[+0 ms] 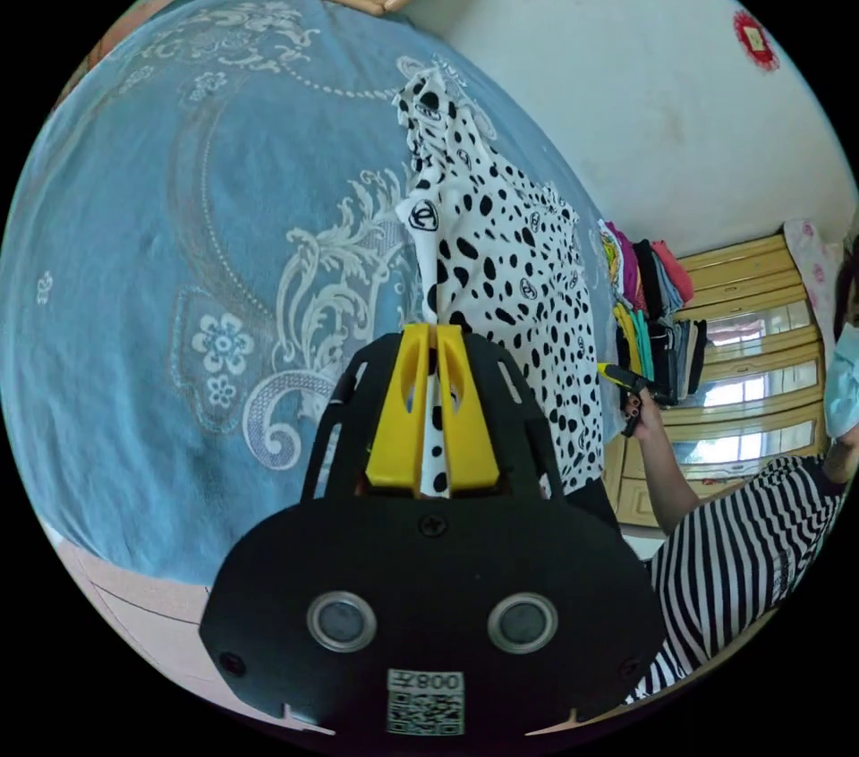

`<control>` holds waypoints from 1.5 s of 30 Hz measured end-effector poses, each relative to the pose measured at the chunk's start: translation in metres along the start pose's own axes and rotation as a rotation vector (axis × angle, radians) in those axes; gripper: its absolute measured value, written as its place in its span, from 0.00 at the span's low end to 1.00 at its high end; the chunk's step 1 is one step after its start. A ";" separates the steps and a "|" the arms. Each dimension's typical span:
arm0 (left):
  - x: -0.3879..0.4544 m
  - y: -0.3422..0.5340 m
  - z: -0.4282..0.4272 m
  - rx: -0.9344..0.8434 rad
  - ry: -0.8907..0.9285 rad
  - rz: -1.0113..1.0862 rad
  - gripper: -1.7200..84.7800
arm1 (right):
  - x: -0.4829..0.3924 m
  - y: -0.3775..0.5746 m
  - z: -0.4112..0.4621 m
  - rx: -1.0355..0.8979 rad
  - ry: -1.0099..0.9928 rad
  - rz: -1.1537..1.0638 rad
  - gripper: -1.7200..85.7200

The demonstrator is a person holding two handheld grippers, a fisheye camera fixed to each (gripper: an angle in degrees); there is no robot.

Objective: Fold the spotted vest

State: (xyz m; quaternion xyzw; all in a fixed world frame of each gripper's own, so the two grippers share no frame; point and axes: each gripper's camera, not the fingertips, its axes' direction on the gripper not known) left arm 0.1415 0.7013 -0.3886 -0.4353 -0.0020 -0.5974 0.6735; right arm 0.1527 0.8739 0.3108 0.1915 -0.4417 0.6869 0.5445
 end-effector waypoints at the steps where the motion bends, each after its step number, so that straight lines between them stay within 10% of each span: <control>1: -0.001 0.005 -0.007 0.019 0.006 -0.002 0.05 | 0.000 0.002 -0.003 0.007 0.008 -0.001 0.03; 45: -0.044 0.375 -0.042 -0.159 0.312 -0.284 0.10 | 0.080 0.319 0.035 -0.074 -0.220 0.190 0.07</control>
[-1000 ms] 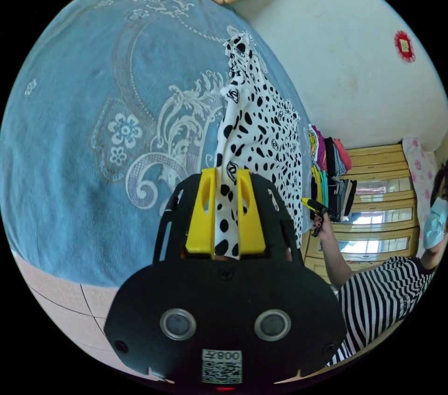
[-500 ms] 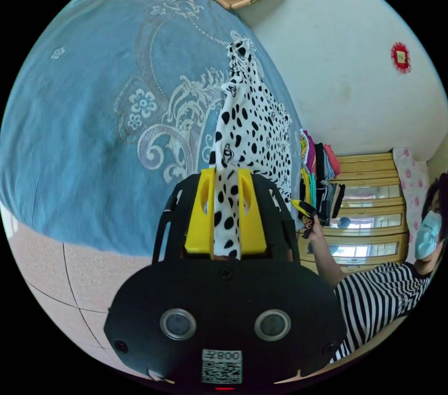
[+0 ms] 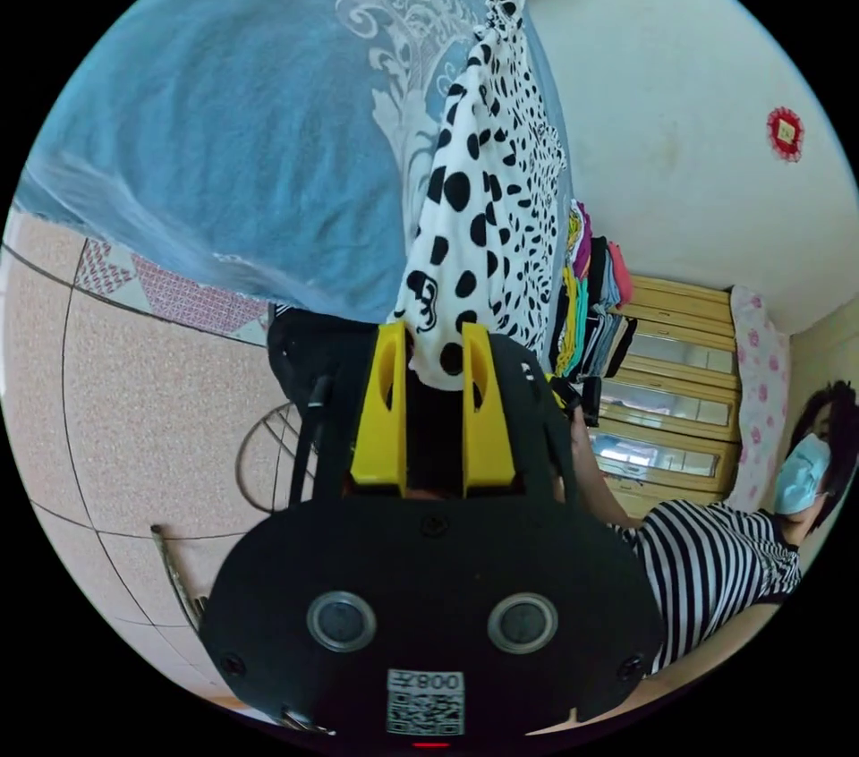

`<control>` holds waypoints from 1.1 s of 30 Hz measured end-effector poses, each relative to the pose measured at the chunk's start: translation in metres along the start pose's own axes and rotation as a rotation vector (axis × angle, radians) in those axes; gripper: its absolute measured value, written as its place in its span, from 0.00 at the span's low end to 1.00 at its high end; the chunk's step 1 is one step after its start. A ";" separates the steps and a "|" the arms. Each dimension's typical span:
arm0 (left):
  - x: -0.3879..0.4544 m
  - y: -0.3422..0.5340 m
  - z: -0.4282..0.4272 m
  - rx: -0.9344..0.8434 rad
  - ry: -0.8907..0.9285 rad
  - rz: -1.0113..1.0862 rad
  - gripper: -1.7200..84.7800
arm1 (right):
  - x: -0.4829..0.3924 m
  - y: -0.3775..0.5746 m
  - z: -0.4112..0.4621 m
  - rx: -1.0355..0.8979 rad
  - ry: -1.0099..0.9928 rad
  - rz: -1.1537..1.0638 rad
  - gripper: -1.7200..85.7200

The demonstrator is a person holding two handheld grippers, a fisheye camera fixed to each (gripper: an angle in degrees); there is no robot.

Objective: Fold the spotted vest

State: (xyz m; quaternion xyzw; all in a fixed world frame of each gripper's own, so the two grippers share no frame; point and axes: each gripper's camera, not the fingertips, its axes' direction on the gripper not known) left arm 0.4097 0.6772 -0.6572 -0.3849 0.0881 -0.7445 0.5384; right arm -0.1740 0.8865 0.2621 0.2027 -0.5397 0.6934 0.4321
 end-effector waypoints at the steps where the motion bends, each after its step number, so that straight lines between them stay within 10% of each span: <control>1: 0.001 0.006 0.000 0.000 -0.014 0.004 0.08 | 0.001 0.001 0.002 -0.008 -0.014 -0.003 0.06; 33: -0.031 0.155 -0.032 0.058 0.183 -0.032 0.05 | 0.072 0.087 0.010 0.021 -0.218 0.041 0.06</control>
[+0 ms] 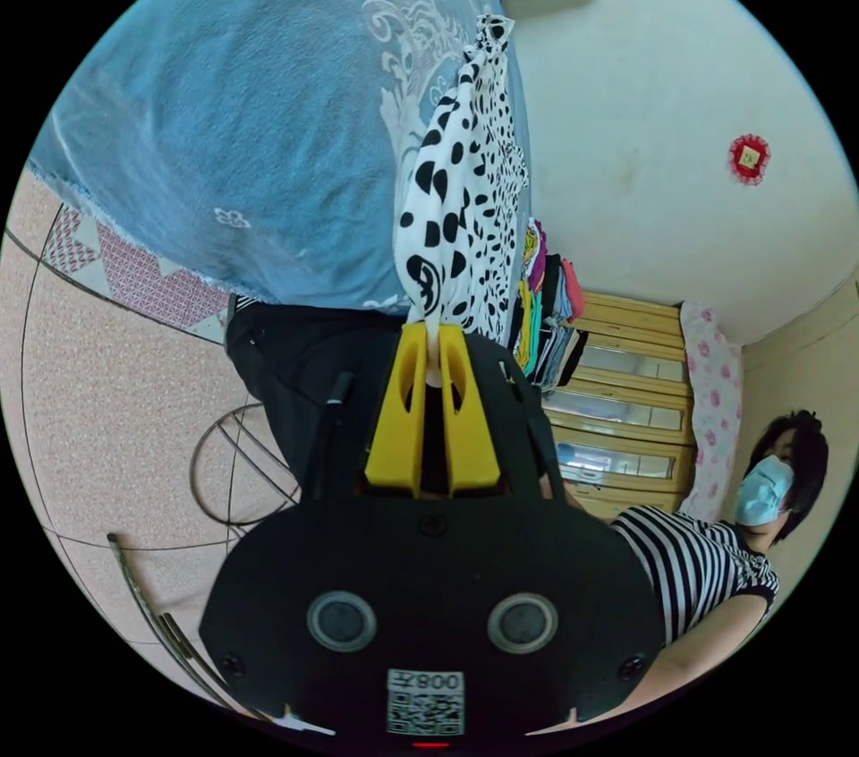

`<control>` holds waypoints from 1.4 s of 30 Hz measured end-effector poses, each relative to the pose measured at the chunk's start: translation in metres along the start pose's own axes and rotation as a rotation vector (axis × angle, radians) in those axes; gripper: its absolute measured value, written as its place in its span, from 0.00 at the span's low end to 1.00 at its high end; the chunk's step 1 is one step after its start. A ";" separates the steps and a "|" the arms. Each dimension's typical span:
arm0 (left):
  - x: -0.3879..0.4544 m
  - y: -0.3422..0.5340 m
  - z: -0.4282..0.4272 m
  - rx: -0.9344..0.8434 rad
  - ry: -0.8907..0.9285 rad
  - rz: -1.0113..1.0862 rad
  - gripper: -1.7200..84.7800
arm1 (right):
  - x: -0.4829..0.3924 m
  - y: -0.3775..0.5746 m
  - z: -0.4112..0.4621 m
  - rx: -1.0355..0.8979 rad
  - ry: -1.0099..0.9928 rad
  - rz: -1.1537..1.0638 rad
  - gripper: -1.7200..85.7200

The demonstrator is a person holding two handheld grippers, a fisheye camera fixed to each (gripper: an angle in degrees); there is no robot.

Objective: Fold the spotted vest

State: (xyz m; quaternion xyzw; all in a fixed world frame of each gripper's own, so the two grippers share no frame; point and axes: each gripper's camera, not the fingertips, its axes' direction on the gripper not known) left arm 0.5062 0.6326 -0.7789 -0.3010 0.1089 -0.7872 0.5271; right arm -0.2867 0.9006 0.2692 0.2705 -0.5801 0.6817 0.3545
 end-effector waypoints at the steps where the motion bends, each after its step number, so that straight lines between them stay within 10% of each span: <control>1: 0.002 0.005 -0.001 0.005 0.002 -0.002 0.05 | 0.000 0.001 0.001 -0.004 -0.006 0.002 0.05; 42: 0.045 0.132 -0.065 0.040 0.135 0.047 0.05 | -0.069 0.124 -0.081 -0.015 -0.127 -0.204 0.02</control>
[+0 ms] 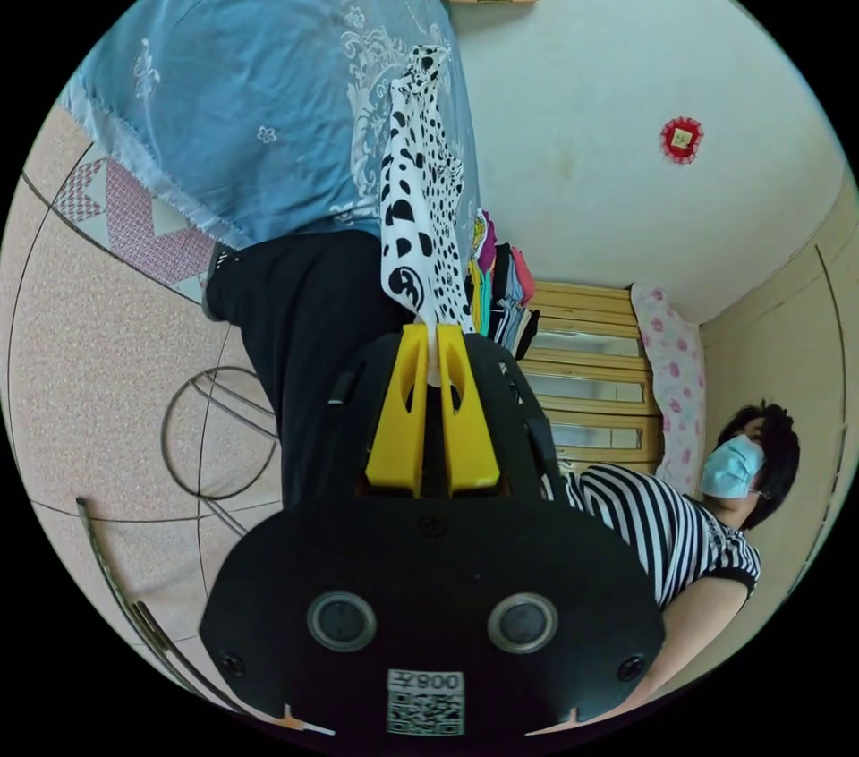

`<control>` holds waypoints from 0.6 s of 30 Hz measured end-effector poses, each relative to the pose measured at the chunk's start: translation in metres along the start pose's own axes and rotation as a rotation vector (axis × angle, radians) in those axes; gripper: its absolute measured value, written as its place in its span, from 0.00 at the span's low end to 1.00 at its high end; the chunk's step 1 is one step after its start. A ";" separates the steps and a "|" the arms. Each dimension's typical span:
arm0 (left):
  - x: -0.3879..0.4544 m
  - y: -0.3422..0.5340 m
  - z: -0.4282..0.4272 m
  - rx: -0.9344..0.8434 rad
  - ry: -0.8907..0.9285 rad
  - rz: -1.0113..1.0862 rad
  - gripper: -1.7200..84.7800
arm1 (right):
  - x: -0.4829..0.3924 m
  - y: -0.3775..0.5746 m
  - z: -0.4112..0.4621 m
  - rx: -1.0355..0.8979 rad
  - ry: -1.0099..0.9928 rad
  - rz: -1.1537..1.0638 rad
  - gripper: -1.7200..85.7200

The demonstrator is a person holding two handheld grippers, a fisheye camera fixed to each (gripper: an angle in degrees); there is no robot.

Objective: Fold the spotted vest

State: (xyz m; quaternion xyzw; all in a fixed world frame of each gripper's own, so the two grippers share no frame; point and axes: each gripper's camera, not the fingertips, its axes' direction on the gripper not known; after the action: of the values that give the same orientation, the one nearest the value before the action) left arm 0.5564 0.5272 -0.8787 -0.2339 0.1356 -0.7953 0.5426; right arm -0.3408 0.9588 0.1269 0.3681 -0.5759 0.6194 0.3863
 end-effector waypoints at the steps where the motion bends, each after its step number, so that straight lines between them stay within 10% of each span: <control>1: 0.001 0.003 -0.001 -0.002 0.001 -0.004 0.05 | -0.001 0.001 0.000 -0.004 0.002 0.000 0.02; 18: 0.024 -0.056 0.015 0.004 0.058 0.005 0.04 | -0.043 -0.057 -0.007 -0.007 -0.001 -0.045 0.02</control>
State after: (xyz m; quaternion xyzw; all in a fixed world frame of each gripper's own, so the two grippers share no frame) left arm 0.5127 0.5267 -0.8342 -0.2093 0.1503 -0.8006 0.5409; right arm -0.2710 0.9652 0.1126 0.3800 -0.5699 0.6084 0.4008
